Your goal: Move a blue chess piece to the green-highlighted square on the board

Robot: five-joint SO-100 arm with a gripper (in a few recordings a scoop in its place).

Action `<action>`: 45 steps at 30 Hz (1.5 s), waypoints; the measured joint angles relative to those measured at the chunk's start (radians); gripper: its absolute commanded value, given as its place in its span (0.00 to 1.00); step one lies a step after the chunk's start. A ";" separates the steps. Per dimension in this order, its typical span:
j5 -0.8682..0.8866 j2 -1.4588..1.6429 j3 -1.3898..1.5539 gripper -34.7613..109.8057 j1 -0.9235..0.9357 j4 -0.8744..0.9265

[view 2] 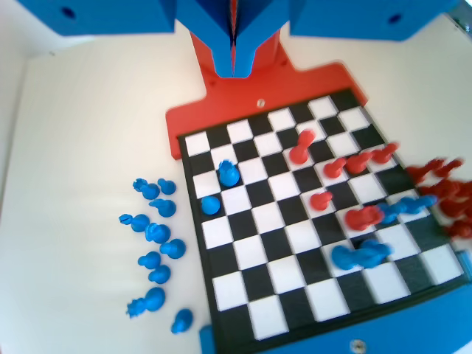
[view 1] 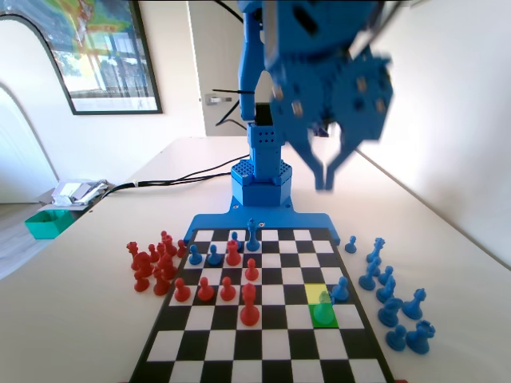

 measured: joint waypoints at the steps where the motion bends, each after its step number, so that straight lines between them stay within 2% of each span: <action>1: -0.018 0.028 0.000 0.25 0.006 0.018; 15: -0.301 0.417 0.026 0.25 0.100 0.310; 25: -0.575 0.713 0.201 0.25 0.141 0.477; 37: -0.623 1.028 0.469 0.25 0.143 0.403; 45: -0.614 1.111 0.505 0.25 0.163 0.319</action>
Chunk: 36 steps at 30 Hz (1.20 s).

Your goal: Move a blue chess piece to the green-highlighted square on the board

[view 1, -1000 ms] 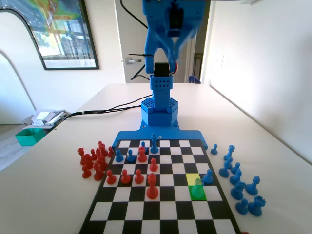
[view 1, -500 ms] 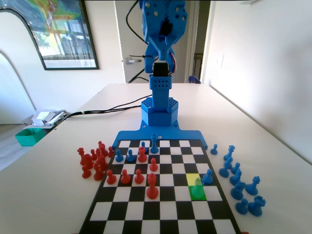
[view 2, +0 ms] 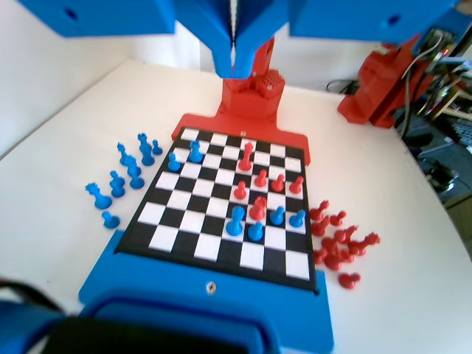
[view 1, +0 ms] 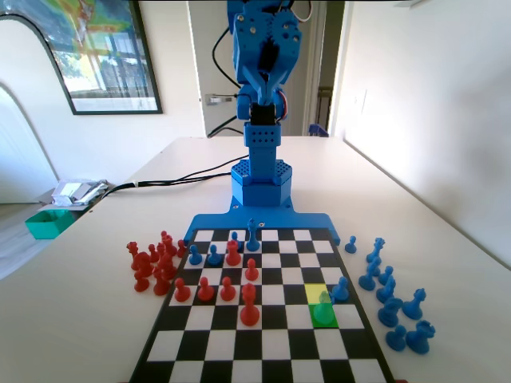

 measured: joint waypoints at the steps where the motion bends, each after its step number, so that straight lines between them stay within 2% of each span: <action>1: 0.000 0.009 0.000 0.25 0.000 -0.003; 21: 0.012 0.195 0.000 0.25 0.015 -0.035; 36: 0.017 0.198 0.000 0.26 0.015 -0.035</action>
